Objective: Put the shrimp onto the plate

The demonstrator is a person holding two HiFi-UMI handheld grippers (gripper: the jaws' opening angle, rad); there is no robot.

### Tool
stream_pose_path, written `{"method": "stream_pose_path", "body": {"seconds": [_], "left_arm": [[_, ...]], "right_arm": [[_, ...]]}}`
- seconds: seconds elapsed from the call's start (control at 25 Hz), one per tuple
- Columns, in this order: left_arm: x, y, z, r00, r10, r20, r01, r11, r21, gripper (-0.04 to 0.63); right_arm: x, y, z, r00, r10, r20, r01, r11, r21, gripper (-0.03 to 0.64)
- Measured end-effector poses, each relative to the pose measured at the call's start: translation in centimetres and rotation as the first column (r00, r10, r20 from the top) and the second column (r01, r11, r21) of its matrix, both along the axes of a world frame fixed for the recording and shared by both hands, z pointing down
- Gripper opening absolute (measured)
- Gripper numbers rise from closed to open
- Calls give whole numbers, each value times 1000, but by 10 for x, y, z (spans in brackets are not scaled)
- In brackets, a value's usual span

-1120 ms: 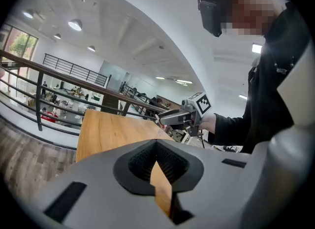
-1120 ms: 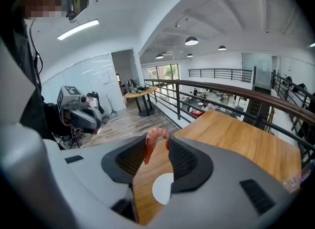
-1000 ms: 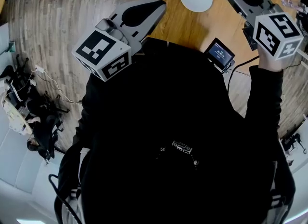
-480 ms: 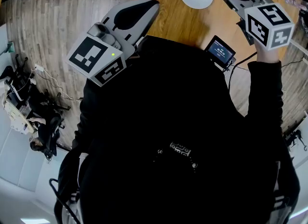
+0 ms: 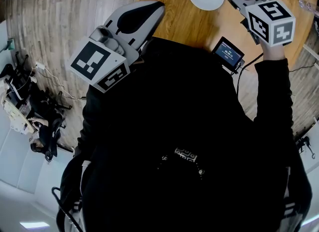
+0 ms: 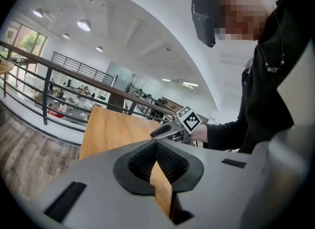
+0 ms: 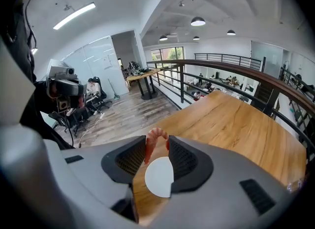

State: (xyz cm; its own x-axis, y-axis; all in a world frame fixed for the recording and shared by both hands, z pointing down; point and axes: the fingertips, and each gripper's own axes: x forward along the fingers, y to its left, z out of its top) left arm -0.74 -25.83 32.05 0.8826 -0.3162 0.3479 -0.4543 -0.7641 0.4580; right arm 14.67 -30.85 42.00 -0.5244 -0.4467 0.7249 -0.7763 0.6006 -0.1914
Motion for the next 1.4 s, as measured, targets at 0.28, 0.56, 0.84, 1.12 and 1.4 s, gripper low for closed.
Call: {"method": "stream_pose_path", "body": {"seconds": [0.28, 0.56, 0.84, 1.12, 1.4], "left_arm": [[-1, 6, 13, 999, -39, 10, 40, 999, -23, 6], [-8, 16, 12, 998, -69, 14, 69, 997, -44, 6], [-17, 17, 17, 994, -105, 21, 106, 993, -59, 6], [-25, 20, 16, 991, -135, 20, 136, 988, -73, 6], [-29, 27, 19, 986, -164, 19, 166, 982, -89, 6]], "right_arm": [[3, 5, 36, 999, -25, -27, 24, 999, -36, 155], [5, 9, 64, 996, -48, -80, 43, 997, -69, 155], [2, 9, 93, 988, -86, -131, 73, 992, -103, 155], [-1, 12, 116, 974, -132, -183, 109, 985, -131, 155], [-5, 22, 144, 956, -182, -231, 144, 975, -172, 155]]}}
